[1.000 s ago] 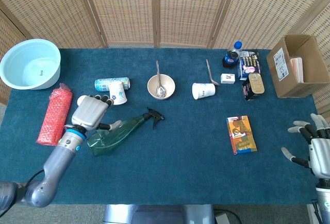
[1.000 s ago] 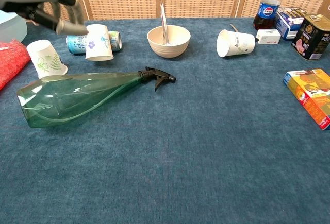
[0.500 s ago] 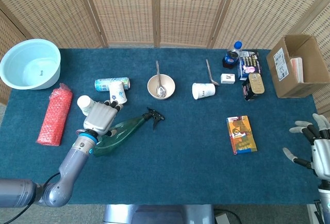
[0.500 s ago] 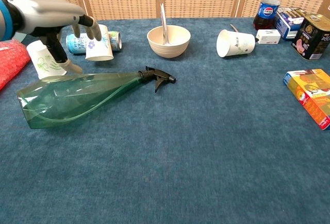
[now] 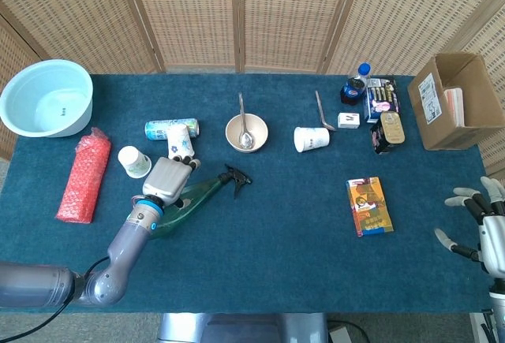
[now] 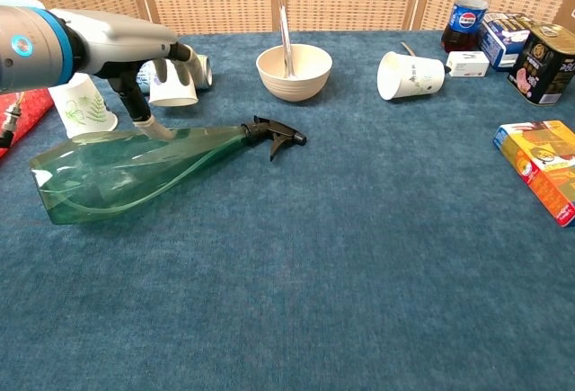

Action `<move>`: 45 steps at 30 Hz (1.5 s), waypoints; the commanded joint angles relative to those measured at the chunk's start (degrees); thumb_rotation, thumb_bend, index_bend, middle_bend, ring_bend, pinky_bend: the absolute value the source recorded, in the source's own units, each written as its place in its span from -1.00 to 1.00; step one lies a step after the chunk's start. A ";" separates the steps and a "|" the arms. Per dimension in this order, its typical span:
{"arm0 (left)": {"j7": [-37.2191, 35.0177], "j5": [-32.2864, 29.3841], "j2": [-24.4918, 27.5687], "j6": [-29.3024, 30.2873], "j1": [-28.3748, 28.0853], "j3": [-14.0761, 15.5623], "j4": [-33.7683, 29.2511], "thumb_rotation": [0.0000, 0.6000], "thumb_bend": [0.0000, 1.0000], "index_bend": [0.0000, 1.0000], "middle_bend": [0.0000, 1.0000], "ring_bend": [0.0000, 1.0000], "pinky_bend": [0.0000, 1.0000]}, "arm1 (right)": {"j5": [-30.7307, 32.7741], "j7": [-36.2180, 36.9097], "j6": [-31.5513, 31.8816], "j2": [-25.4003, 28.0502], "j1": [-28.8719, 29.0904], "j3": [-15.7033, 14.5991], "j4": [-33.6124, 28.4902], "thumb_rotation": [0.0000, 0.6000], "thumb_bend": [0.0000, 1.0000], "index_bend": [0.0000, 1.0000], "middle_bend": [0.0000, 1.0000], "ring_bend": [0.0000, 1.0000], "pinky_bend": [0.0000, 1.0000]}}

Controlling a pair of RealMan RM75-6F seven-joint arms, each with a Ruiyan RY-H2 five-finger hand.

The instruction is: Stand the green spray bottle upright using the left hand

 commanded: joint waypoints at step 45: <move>4.31 -19.22 -6.44 -4.73 -8.21 -0.68 8.73 0.04 -0.64 -0.58 -0.46 -0.40 0.05 | 0.24 4.71 0.52 -0.12 -1.12 -0.72 2.38 1.00 -0.54 -0.22 -0.40 -0.92 -0.80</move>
